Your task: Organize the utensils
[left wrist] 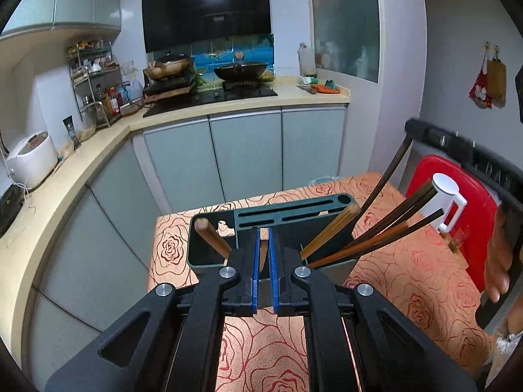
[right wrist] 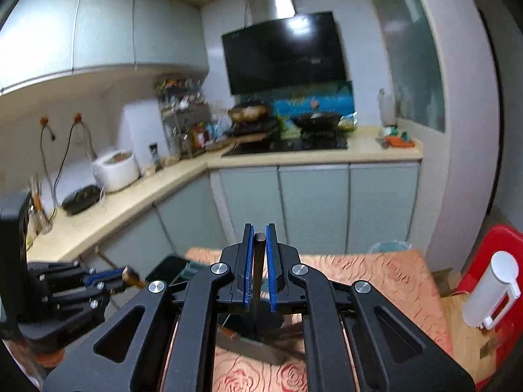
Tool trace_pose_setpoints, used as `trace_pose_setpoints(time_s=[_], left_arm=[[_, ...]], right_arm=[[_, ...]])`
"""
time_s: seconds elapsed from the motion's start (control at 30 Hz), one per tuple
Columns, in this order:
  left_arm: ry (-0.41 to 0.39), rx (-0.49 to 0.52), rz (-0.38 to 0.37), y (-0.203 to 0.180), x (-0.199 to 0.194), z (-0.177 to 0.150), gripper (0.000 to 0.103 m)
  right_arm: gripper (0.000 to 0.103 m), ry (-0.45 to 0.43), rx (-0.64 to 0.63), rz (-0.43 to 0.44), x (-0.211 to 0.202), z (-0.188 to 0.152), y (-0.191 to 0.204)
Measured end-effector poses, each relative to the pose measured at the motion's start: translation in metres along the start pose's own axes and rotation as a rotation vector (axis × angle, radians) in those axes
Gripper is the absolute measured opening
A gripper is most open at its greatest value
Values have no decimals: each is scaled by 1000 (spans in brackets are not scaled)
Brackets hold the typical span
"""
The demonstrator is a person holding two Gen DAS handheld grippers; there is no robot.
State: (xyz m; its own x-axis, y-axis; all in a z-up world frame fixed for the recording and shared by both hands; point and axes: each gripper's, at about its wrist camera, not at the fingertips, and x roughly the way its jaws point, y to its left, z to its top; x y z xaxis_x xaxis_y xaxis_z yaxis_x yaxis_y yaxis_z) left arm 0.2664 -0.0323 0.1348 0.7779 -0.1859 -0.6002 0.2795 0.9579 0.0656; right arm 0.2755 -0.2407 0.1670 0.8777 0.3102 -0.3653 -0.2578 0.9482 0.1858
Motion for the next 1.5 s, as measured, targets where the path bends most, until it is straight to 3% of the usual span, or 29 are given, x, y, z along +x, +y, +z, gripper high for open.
trace_pose_setpoints(time_s=[0.1,0.13,0.17,0.2,0.23,0.3,0.5,0.6,0.73,0.87,1.2,1.5], left_arm=[[-2,-12,6,2,3,-2,7],[-4,-15,6,2,2,-3,10],[-7,-15,11,2,1,-3,21],[-14,-16,9,3,0,-4,31],[-18,-19,-6,3,-3,-4,36],[-42,-20,19,3,-10,-5,61],[-125,-19,50,3,-40,-10,80],[-164,-28,76,4,-56,-16,86],[-194,-19,135,1,-72,-33,89],[-213,-1,174,-10,-82,-56,92],[-214,-52,192,-18,-90,-106,95],[-176,-102,193,-16,-75,-143,96]], right_arm=[[12,37,-9,11,8,-10,7],[18,46,-15,13,10,-12,10],[34,49,-18,14,10,-14,11],[44,47,-17,13,9,-15,12],[57,30,-8,7,5,-16,12],[60,9,-3,3,-1,-16,12],[64,-22,-5,-8,-24,-9,8],[75,-41,17,-20,-40,-10,2],[90,-52,48,-28,-62,-19,-1],[96,-31,34,-39,-79,-44,10],[96,-6,-4,-109,-94,-103,34],[96,16,-40,-205,-92,-139,42]])
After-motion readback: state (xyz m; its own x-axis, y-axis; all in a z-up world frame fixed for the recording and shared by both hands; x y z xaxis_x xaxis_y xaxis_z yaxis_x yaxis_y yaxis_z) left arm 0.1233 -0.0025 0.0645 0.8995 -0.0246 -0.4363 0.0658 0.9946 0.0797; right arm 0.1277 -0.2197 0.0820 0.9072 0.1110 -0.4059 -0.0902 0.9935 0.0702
